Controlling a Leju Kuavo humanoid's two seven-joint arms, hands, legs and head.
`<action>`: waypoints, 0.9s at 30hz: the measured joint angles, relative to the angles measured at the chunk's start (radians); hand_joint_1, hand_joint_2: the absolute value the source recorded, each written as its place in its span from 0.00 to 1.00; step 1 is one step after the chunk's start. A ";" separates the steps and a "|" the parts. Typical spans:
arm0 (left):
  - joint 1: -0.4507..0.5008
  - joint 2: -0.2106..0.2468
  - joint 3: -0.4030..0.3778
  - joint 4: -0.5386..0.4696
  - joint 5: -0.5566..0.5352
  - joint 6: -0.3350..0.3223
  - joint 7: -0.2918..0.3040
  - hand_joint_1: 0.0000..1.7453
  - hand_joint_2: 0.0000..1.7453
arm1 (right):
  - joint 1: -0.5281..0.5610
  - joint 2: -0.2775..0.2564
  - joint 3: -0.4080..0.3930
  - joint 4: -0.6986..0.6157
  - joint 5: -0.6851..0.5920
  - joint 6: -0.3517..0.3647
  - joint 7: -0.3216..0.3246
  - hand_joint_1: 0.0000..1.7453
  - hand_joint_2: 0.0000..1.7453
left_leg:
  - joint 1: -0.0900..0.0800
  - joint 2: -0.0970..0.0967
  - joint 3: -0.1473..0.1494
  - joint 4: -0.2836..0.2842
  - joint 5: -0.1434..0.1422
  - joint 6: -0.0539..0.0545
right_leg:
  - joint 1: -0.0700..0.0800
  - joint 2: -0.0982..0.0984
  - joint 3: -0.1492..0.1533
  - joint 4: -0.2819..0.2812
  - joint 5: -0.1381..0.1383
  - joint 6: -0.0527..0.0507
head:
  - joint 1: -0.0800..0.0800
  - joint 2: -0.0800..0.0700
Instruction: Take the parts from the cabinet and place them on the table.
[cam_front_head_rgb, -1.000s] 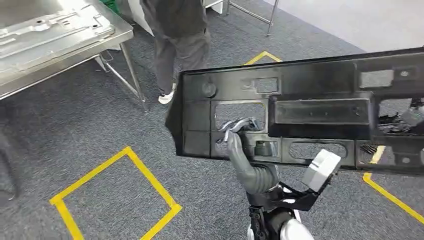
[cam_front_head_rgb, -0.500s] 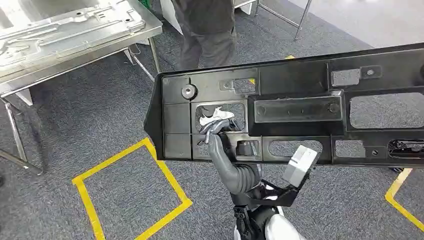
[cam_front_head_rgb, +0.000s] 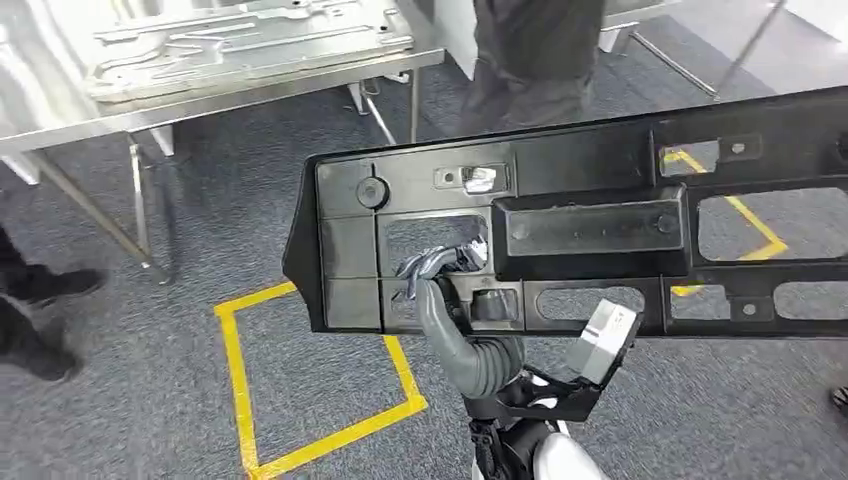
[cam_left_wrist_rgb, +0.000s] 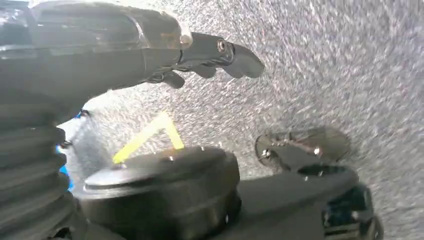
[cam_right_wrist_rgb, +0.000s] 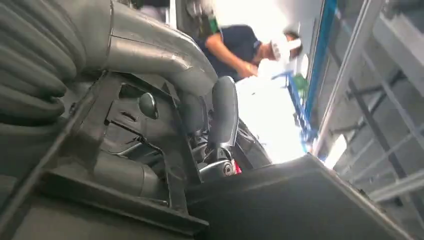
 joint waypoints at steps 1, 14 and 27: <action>-0.001 0.000 0.000 0.000 0.000 -0.001 -0.002 0.00 1.00 | 0.000 0.002 0.002 0.004 -0.005 0.003 -0.003 1.00 1.00 | 0.003 -0.009 -0.007 -0.003 0.008 -0.006 | -0.002 0.021 0.000 -0.005 0.001 -0.008 | -0.022 0.000; 0.002 0.008 -0.008 0.000 -0.008 -0.018 -0.015 0.00 1.00 | 0.010 0.024 0.009 0.042 -0.017 0.006 -0.016 1.00 1.00 | 0.020 0.085 -0.032 0.108 -0.040 -0.067 | -0.014 -0.131 0.025 -0.085 0.037 0.029 | -0.047 0.000; 0.008 0.010 -0.008 0.000 -0.004 -0.030 -0.006 0.00 1.00 | 0.015 0.023 0.014 0.050 -0.015 -0.002 -0.017 1.00 1.00 | -0.001 0.058 0.032 -0.028 -0.009 0.000 | -0.014 -0.083 -0.119 0.266 -0.135 0.062 | -0.012 0.000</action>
